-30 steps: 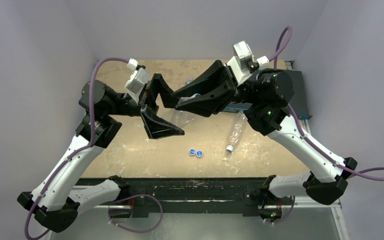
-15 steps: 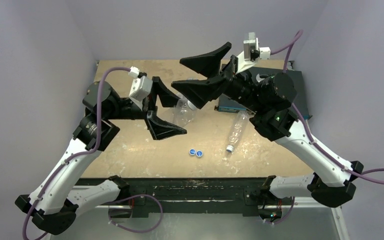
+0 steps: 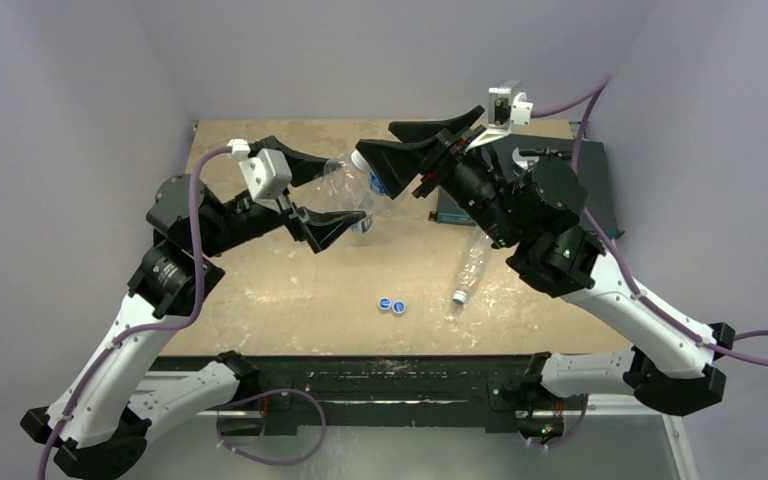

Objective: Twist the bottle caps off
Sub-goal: Unscrew the bottle cap from the plastic bottle.

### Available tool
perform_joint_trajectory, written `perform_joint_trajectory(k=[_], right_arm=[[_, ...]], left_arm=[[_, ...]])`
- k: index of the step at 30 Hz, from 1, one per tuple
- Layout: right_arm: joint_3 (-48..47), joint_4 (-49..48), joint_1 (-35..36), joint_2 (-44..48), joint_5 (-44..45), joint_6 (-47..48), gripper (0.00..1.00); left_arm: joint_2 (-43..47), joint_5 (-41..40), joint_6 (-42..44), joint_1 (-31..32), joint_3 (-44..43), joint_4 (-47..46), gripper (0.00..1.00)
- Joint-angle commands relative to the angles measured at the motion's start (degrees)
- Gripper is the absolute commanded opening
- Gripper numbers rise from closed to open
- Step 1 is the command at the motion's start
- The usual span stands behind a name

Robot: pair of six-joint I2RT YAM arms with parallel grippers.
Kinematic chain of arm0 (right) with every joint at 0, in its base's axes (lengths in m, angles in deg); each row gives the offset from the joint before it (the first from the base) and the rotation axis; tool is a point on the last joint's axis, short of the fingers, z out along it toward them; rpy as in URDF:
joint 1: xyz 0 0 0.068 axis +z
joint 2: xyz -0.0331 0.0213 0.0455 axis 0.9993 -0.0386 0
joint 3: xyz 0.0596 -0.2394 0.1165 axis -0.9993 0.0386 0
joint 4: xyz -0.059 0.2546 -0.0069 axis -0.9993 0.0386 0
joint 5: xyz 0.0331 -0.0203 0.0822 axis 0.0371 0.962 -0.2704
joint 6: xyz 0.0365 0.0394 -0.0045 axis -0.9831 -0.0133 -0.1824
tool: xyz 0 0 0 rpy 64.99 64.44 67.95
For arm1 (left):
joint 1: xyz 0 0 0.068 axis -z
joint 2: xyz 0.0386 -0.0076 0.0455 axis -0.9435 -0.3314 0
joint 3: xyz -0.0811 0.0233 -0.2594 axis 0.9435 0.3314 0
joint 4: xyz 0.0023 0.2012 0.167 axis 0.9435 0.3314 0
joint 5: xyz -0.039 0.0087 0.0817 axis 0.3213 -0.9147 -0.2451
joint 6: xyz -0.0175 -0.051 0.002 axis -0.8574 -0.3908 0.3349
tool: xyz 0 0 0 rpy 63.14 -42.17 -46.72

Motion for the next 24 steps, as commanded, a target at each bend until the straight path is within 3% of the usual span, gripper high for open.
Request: perform_joint_trajectory(k=[1,6,12,18,24], right_arm=[[-0.11,-1.11,0.28,0.15,2.67,-0.60,0.74],[-1.52,-2.37,0.45,-1.85,-0.01,-2.09,0.64],[-2.66,-2.77,0.76,-4.07,-1.26,-3.09,0.62],[-2.77,-3.91,0.73,-4.23,-0.39,-3.33,0.51],[-3.80,-4.28,0.79,-5.08,-1.70,-3.44,0.59]], left_arm=[[0.00,-5.10,1.80,0.06,0.57,-1.82,0.00],[-0.03,-5.80,1.56,0.02,0.70,-1.70,0.00],[-0.02,-6.77,1.63,0.04,0.78,-1.73,0.00],[0.17,-6.60,1.54,0.06,1.32,-1.94,0.00],[0.26,-6.17,1.47,0.06,1.49,-1.88,0.00]])
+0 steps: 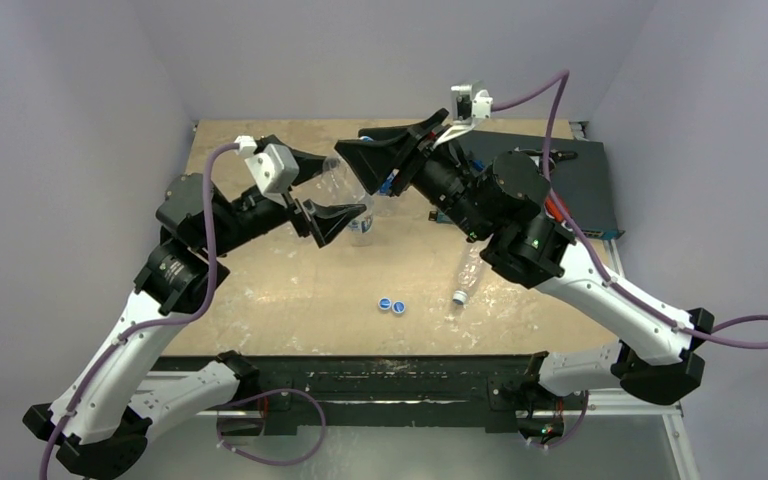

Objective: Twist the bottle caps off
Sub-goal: Unscrew the bottle cap from the plastic bottle.

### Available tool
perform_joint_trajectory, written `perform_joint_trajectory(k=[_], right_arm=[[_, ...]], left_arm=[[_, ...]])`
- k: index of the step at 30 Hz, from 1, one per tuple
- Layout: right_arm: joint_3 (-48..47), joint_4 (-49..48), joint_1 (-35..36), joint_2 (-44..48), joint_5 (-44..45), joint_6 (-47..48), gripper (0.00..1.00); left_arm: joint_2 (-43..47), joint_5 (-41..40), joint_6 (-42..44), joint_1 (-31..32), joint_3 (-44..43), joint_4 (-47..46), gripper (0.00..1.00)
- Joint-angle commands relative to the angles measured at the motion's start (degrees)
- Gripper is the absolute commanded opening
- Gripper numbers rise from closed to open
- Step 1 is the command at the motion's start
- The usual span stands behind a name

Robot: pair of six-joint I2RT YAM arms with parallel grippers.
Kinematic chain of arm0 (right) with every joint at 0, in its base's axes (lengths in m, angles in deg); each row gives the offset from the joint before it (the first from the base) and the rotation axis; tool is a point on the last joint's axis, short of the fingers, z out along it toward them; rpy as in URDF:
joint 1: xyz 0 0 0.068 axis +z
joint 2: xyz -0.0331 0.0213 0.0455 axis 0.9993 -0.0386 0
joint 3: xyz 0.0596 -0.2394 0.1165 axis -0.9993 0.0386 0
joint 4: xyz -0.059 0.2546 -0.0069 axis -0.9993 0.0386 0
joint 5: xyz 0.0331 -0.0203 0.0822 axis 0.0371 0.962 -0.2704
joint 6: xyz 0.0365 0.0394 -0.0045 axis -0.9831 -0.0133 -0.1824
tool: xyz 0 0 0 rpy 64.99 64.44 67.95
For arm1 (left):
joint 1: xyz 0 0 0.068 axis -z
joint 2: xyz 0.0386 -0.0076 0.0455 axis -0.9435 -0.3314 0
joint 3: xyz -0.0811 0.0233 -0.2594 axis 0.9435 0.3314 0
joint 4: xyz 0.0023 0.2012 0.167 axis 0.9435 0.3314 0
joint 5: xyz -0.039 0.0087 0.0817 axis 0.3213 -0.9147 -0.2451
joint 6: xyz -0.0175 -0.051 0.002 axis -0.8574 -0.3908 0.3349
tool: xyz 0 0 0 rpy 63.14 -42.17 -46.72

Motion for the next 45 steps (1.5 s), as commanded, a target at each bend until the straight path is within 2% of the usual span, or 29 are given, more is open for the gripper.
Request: perform_joint_trajectory(k=[1,3,8,12,15,17,19,25,27,30,32,40,45], right_arm=[[-3.29,-2.91,0.31,-0.01,-1.22,-0.40,0.59],[-3.55,-2.89,0.27,-0.15,-1.34,-0.42,0.58],[-3.65,-2.74,0.24,-0.31,-1.42,-0.70,0.46],[-3.58,-2.17,0.30,-0.66,-1.43,-1.01,0.47],[-3.63,-1.91,0.28,-1.02,-1.14,-1.28,0.54],[-3.80,-1.68,0.30,-1.27,-0.82,-1.36,0.53],[-3.84,-1.89,0.31,-1.32,-0.81,-1.44,0.46],[-3.87,-2.48,0.24,-0.98,-0.77,-1.41,0.08],[-3.69,-2.95,0.31,-0.79,-1.17,-1.28,0.01],[-4.09,-3.17,0.24,-0.86,-2.68,-1.10,0.00],[-4.06,-4.16,0.24,-0.69,-4.92,-1.21,0.00],[-4.45,-10.46,-0.34,-0.89,-26.69,1.23,0.00],[-4.30,-16.71,-3.37,-1.46,-45.32,-1.62,0.00]], left_arm=[[0.66,-0.24,0.95,0.06,0.11,-1.73,0.00],[0.61,-0.21,0.73,0.06,0.11,-1.73,0.00],[0.73,-0.32,0.50,0.06,-0.02,-2.18,0.00],[0.70,-0.32,0.18,0.01,-0.02,-2.68,0.00],[0.74,-0.56,0.22,0.05,0.11,-2.55,0.00],[0.74,-0.80,0.22,0.05,0.15,-2.65,0.00],[0.81,-0.85,0.22,0.03,0.15,-2.69,0.00],[0.74,-0.58,0.11,0.06,0.09,-2.70,0.00],[0.66,-0.21,-0.04,0.05,0.11,-2.69,0.00],[0.57,0.78,-0.40,0.06,0.09,-2.78,0.00],[0.48,1.73,-0.88,0.02,0.15,-2.83,0.00],[0.22,7.75,-7.49,0.00,-0.99,-4.96,0.00],[-0.58,19.38,-15.77,0.04,-1.45,-8.16,0.00]])
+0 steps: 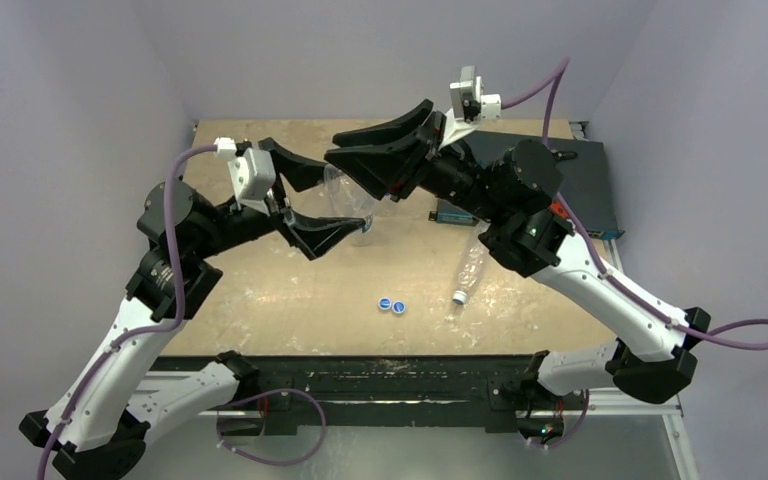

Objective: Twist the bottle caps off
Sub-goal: Unscrew the bottle cap from the plastic bottle.

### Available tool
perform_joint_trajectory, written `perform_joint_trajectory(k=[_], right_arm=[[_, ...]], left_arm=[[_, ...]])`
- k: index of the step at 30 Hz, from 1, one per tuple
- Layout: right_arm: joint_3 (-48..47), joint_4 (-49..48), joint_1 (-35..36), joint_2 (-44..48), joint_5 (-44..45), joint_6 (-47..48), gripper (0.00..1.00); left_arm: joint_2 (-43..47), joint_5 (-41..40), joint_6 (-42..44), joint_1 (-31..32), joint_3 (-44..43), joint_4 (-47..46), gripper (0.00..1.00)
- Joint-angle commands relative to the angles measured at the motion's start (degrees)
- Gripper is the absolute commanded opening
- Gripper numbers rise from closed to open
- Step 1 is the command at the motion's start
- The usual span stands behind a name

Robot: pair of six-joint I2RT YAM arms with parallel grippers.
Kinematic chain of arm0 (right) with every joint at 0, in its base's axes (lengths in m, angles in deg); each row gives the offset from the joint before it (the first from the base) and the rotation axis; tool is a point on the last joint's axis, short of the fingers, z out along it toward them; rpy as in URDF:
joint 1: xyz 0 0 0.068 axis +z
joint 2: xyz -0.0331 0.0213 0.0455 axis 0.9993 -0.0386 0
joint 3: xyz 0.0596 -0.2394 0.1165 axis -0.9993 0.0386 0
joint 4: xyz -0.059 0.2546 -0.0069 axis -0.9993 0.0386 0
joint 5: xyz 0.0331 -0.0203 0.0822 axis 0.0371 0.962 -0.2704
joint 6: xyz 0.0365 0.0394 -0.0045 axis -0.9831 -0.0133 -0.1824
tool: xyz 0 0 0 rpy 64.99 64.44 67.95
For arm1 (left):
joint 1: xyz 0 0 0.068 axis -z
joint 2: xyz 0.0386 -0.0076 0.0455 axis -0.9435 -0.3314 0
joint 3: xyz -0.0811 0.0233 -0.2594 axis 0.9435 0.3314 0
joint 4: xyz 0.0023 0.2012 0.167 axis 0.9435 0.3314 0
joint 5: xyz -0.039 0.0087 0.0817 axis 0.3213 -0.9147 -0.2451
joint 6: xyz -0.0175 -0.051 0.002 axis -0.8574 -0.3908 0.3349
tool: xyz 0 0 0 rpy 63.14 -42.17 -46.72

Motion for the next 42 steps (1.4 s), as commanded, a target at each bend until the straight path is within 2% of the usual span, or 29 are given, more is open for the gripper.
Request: perform_joint_trajectory(k=[1,3,6,15,18,20,21,24,26,27,28,34,37,42], right_arm=[[-2.75,-10.42,-1.29,-0.08,-26.88,-4.57,0.00],[-3.55,-12.00,-2.01,-0.93,-31.70,-6.40,0.00],[-5.13,-11.91,-2.06,-2.65,-33.86,-7.95,0.00],[-6.13,-8.47,-1.97,-4.79,-35.57,-6.89,0.00],[-6.97,-5.69,-1.97,-4.74,-37.29,-4.88,0.00],[-8.15,-1.20,-2.05,-4.24,-34.94,-1.74,0.00],[-8.36,1.19,-2.06,-3.61,-32.92,-0.09,0.06],[-8.01,7.04,-2.06,-1.14,-23.23,4.21,0.58],[-6.71,8.95,-2.06,1.11,-15.36,5.41,0.85],[-6.07,9.03,-2.06,2.17,-12.08,5.71,0.94],[-5.75,9.35,-2.06,3.03,-8.53,5.89,0.98],[-6.00,13.35,-1.28,4.96,6.79,4.53,0.99],[-7.98,17.26,-0.15,3.42,15.31,3.93,0.93],[-10.80,19.90,0.64,0.36,19.92,2.99,0.82]], left_arm=[[-1.92,15.70,-11.17,0.11,-1.30,-5.34,0.00],[-2.71,21.68,-14.62,0.12,-0.89,-6.83,0.00],[-3.53,27.30,-18.13,0.13,0.02,-10.84,0.00],[-3.56,28.19,-17.03,0.13,0.31,-9.88,0.00],[-3.56,28.49,-16.67,0.11,0.47,-9.77,0.00],[-3.48,27.39,-14.95,0.12,0.21,-8.63,0.00],[-3.52,26.58,-13.35,0.13,-0.25,-6.96,0.00],[-3.32,22.59,-8.24,0.12,-1.60,-1.83,0.00],[-3.03,18.56,-4.96,0.12,-2.05,0.80,0.00],[-2.77,16.59,-3.56,0.13,-2.02,1.57,0.00],[-2.69,14.24,-1.99,0.13,-2.03,2.32,0.00],[-2.08,1.51,5.82,0.13,-2.03,5.37,0.00],[-1.82,-2.98,7.15,0.07,-1.68,5.04,0.00],[-1.89,-9.70,7.70,0.10,-1.63,4.37,0.00]])
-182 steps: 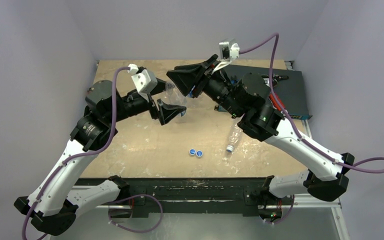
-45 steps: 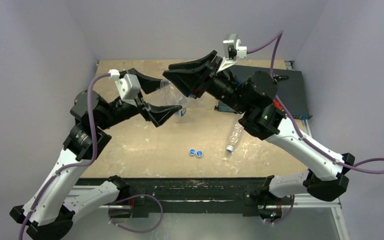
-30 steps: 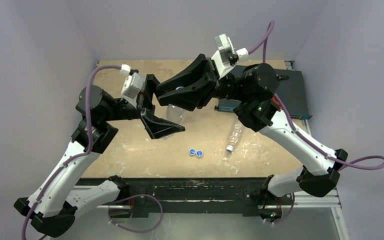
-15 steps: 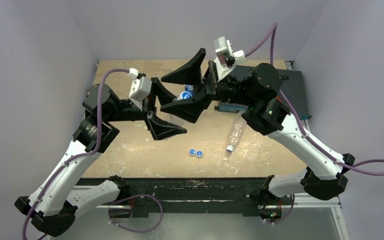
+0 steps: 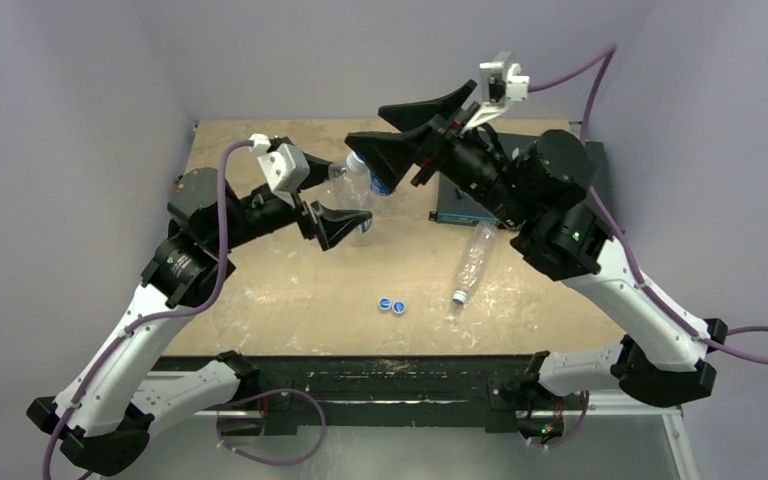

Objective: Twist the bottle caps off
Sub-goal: Unscrew the bottle cap from the plastic bottle.

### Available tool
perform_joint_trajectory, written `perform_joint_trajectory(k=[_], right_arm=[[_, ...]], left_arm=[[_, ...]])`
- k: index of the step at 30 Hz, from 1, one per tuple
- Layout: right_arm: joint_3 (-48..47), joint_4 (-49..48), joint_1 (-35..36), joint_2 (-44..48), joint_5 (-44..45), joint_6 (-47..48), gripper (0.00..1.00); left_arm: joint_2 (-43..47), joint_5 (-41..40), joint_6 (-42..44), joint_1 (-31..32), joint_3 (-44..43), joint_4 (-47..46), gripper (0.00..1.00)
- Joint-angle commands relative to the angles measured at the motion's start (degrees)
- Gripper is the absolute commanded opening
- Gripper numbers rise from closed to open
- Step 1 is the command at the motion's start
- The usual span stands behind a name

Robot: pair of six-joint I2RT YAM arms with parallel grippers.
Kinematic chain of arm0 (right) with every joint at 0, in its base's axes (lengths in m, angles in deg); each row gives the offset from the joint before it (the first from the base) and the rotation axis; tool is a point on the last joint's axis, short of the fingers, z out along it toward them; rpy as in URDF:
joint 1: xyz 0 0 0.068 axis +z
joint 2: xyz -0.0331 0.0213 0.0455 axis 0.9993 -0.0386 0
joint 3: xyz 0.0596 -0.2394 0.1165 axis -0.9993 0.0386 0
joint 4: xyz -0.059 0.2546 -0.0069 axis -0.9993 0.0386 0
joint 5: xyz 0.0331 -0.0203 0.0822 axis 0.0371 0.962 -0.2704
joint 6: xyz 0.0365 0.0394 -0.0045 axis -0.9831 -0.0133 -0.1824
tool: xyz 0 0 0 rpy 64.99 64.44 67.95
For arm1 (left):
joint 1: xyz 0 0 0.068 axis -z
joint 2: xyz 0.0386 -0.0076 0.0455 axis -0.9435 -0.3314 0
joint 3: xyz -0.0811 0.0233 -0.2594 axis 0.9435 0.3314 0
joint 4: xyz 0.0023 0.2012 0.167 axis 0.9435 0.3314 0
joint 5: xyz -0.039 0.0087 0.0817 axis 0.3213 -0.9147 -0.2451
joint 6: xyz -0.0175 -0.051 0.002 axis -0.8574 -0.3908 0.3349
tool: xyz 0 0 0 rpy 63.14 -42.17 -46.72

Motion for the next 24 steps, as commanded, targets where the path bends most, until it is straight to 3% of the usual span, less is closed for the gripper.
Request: perform_joint_trajectory(k=[1,15,18,22,24], right_arm=[[-2.59,4.30,0.70,-3.11,8.84,-0.92,0.80],[-2.93,0.32,1.23,-6.76,7.10,-3.42,0.47],[-2.38,0.13,1.23,-6.69,7.14,-3.53,0.36],[-2.07,-0.14,1.23,-6.68,6.92,-3.58,0.34],[-2.04,-0.12,1.23,-6.68,7.15,-3.54,0.24]], left_arm=[[0.79,-8.70,2.70,0.06,-1.66,-1.13,0.00],[0.77,-10.50,2.70,0.02,-1.26,-1.40,0.00],[0.87,-10.49,2.70,0.03,-1.04,-1.56,0.00],[0.95,-10.28,2.70,0.06,-0.75,-1.95,0.00],[0.87,-10.27,2.61,0.06,-0.76,-2.05,0.00]])
